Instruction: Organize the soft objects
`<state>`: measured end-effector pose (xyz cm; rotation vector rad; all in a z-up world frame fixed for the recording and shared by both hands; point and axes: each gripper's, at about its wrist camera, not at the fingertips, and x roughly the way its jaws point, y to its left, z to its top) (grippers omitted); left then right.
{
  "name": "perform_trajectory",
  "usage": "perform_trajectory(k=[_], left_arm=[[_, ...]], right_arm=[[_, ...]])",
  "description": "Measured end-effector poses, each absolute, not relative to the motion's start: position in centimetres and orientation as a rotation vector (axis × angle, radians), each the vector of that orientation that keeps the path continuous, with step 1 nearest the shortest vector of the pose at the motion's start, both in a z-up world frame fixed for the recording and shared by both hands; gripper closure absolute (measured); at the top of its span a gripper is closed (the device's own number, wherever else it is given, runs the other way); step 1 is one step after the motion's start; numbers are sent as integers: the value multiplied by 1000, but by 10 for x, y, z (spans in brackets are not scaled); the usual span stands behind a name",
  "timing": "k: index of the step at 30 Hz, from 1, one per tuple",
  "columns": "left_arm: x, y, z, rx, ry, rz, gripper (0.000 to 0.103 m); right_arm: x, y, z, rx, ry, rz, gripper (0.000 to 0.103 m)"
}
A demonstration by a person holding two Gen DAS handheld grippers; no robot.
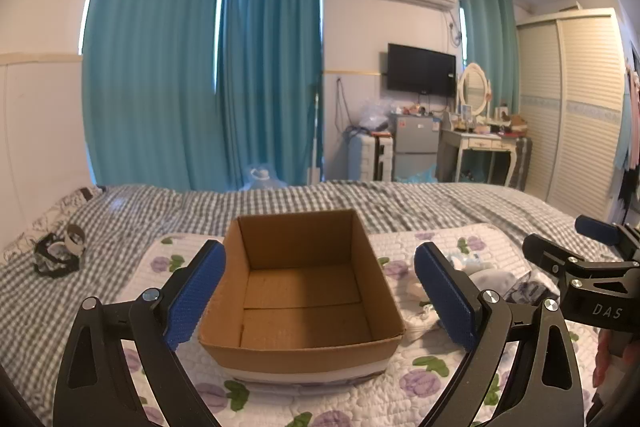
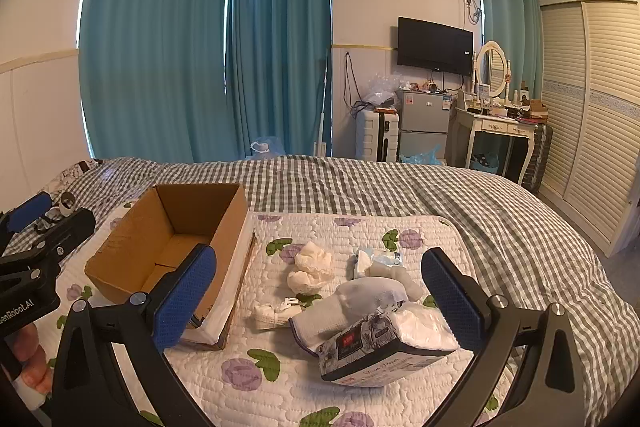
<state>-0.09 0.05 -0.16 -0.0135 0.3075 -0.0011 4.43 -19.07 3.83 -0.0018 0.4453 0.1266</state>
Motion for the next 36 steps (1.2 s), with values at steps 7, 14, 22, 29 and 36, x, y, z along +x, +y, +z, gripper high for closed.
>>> perform_trajectory(k=[7,14,22,29,36], left_arm=[[-1,0,-2,-14,307,0,6],[-2,-1,-2,-12,306,2,6],[-2,-1,-2,-12,307,0,6],[-2,-1,-2,-13,306,0,6],[-3,-6,1,-17,300,0,6]], right_arm=[[44,-192,36,-2,454,126,0],[45,-192,37,-3,458,129,0],[44,-191,37,-3,458,129,0],[43,-190,38,-6,461,133,0],[43,-190,42,-3,461,135,0]])
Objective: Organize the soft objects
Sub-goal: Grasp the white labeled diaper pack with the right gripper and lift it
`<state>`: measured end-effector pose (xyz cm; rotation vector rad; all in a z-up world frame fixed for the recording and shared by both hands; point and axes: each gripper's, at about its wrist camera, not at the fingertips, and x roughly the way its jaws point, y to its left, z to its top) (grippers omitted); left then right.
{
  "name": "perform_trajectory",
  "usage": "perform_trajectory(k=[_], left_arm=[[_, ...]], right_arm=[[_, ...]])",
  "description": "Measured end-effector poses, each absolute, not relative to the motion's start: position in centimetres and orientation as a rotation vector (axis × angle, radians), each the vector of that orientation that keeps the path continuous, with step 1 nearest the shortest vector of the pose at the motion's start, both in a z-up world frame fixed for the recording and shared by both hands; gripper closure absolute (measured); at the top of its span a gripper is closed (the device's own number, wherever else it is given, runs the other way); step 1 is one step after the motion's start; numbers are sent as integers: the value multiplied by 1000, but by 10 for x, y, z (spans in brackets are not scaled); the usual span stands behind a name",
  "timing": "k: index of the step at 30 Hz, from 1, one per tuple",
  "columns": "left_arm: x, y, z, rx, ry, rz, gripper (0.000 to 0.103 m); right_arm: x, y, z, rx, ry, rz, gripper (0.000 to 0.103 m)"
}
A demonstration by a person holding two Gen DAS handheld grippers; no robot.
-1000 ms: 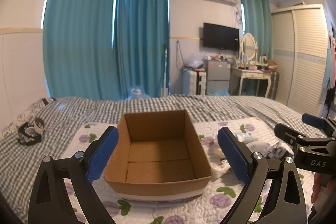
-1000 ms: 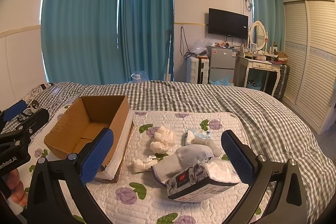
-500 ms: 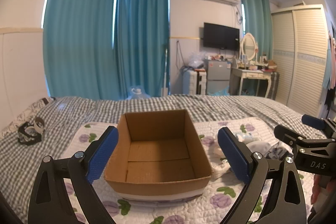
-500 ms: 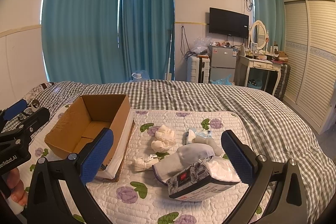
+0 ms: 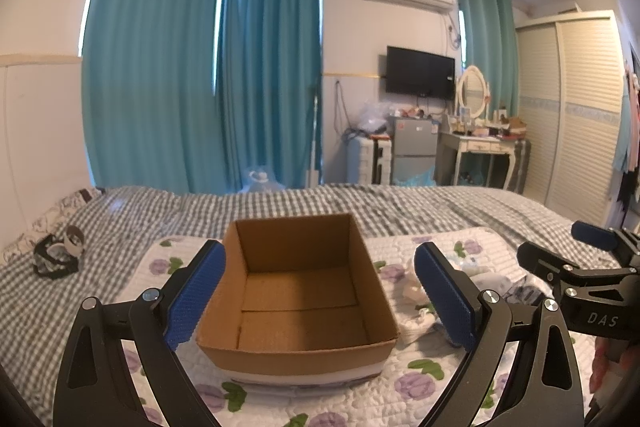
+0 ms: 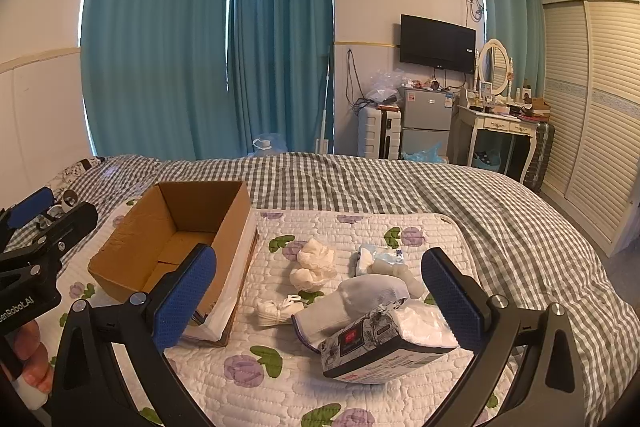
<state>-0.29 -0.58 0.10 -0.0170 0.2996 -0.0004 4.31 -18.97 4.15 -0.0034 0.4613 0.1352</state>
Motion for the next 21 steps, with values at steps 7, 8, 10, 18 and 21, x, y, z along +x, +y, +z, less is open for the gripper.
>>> perform_trajectory(k=[7,8,10,18,21], left_arm=[[-15,-13,22,-33,275,6,6],[-18,-16,25,-28,270,9,6],[-24,-19,33,-30,267,18,6],[-30,-52,37,-17,314,-4,6],[-22,-67,22,-12,390,-7,6]], right_arm=[[32,-199,59,16,435,135,0],[31,-202,62,19,431,133,0],[25,-209,74,23,407,126,0],[14,-253,97,69,405,101,0],[34,-270,67,104,537,76,0]])
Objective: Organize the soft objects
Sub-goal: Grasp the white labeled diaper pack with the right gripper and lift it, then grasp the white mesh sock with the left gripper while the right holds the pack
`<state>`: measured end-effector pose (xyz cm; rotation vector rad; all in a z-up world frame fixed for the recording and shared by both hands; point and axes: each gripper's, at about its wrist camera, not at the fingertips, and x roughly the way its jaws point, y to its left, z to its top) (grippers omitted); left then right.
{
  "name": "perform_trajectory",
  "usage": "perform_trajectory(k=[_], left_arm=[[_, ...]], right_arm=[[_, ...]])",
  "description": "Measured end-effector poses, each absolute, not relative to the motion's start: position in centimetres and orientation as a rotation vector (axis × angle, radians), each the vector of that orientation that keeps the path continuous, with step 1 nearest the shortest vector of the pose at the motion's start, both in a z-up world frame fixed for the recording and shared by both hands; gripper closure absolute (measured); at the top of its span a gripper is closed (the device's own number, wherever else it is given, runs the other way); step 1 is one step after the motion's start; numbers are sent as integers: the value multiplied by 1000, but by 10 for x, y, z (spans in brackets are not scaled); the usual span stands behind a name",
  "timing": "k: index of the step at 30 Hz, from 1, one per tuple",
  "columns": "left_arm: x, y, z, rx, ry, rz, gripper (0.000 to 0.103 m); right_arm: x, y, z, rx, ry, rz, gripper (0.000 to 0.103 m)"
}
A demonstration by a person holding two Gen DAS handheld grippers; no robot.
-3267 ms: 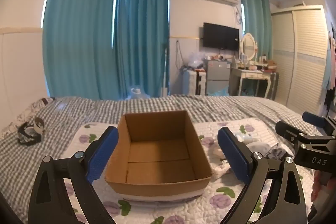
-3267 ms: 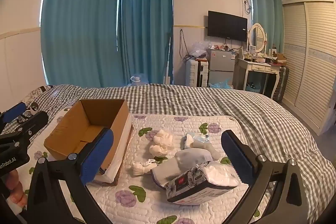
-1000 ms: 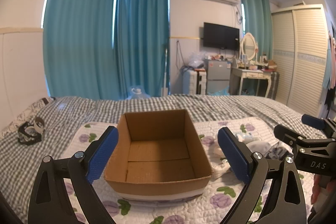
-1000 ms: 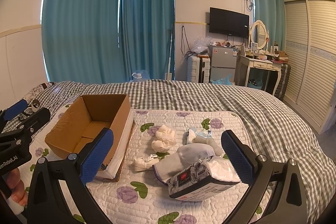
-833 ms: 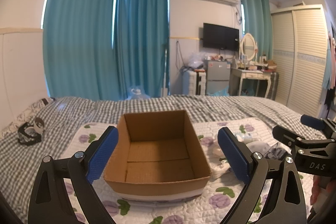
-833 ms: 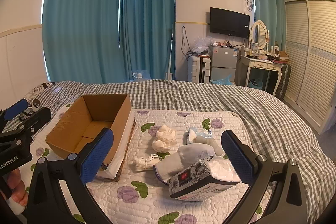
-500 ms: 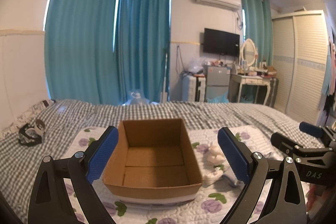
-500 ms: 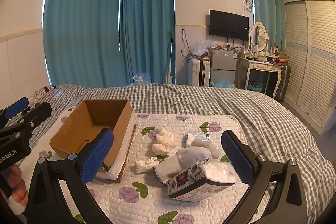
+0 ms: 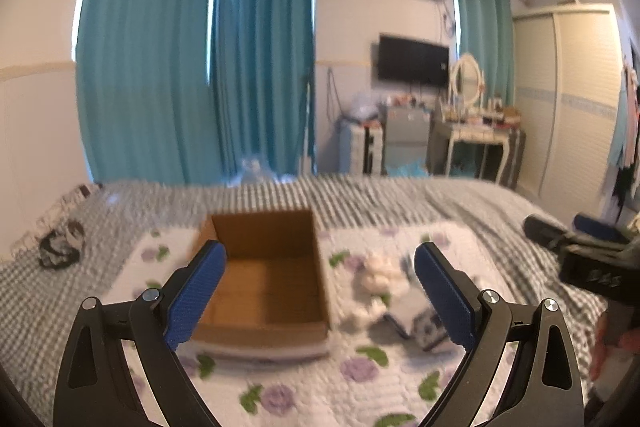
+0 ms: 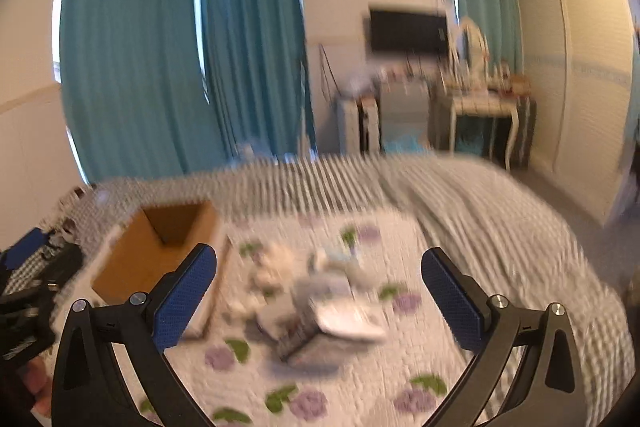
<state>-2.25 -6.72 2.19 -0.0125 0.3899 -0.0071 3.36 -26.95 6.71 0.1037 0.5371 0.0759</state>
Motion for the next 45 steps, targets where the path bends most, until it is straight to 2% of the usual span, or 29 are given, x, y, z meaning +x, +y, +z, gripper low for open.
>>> perform_trajectory(k=[3,7,14,20,21,23,24,27,37,41,45], left_arm=[[-14,-84,4,9,451,-8,6],[-4,-99,-18,30,513,-8,6],[13,-111,-45,53,617,31,6],[21,-120,-52,97,629,47,6],[23,-121,-52,95,636,44,6],[25,-124,-51,94,648,38,6],[26,-125,-50,98,649,35,6],[27,-136,-43,115,637,18,6],[62,-193,-40,59,667,-130,6],[80,-207,-67,14,759,-204,7],[97,-219,-88,4,822,-205,8]], right_arm=[[55,-284,21,164,669,53,0],[68,-292,-21,216,745,47,0],[88,-292,-59,305,808,49,0],[107,-310,-75,462,843,46,0],[109,-310,-77,472,847,57,2],[113,-310,-81,512,859,110,14],[113,-310,-80,525,860,129,20],[119,-310,-60,444,857,156,24],[154,-336,74,1,696,151,24],[167,-339,77,-44,710,171,24],[179,-343,41,-16,766,211,24]])
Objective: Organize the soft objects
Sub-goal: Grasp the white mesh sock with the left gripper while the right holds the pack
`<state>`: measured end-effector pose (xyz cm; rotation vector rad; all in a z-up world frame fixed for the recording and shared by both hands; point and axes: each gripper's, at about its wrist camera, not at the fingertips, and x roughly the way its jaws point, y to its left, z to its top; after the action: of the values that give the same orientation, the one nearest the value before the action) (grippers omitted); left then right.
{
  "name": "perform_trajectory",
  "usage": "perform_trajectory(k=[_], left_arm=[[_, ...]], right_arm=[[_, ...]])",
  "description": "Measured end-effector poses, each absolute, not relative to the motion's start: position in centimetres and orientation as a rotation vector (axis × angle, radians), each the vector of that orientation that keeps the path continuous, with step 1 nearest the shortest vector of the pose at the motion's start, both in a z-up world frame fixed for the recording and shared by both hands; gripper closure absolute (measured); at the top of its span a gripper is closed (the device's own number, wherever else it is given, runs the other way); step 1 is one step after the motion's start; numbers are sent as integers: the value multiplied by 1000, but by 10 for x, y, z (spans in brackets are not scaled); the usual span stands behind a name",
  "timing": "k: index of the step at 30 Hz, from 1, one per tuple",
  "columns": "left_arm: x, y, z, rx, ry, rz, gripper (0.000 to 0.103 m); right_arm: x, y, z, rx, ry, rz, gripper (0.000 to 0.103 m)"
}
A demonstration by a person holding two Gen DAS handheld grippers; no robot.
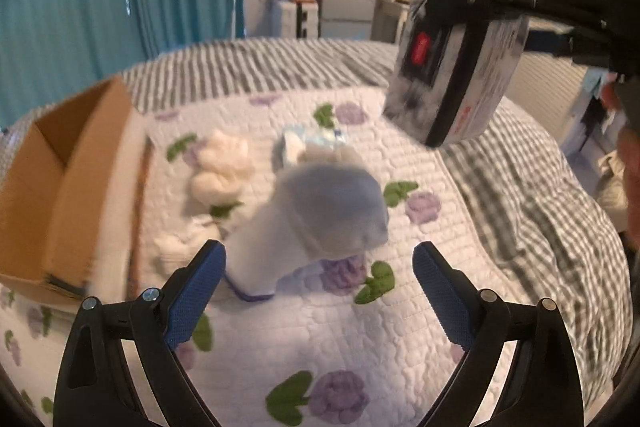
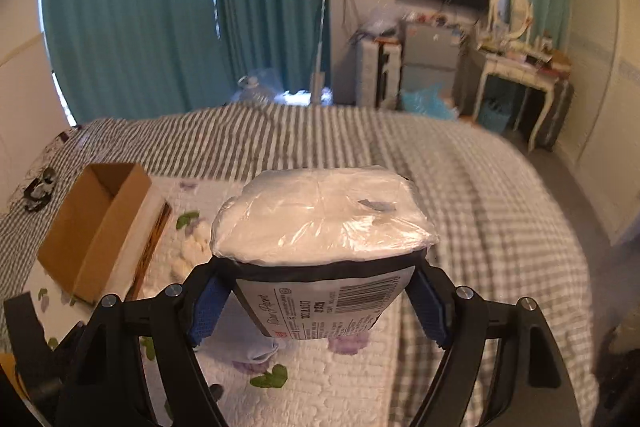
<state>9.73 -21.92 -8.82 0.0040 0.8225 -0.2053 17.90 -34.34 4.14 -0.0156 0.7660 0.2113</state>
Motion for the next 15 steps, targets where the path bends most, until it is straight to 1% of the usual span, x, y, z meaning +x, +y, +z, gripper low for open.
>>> perform_trajectory(k=[3,5,13,14,15], left_arm=[[104,-231,-96,30,823,-216,8],[111,-238,-104,63,826,-193,8],[144,-243,-129,115,846,-134,8],[146,-242,-130,115,847,-135,8],[147,-239,-130,112,848,-140,15]], right_arm=[[188,-348,8,-5,810,201,24],[193,-357,-5,23,826,200,24],[204,-372,-19,51,828,193,24],[205,-373,-21,55,831,194,24],[205,-374,-21,59,832,195,24]])
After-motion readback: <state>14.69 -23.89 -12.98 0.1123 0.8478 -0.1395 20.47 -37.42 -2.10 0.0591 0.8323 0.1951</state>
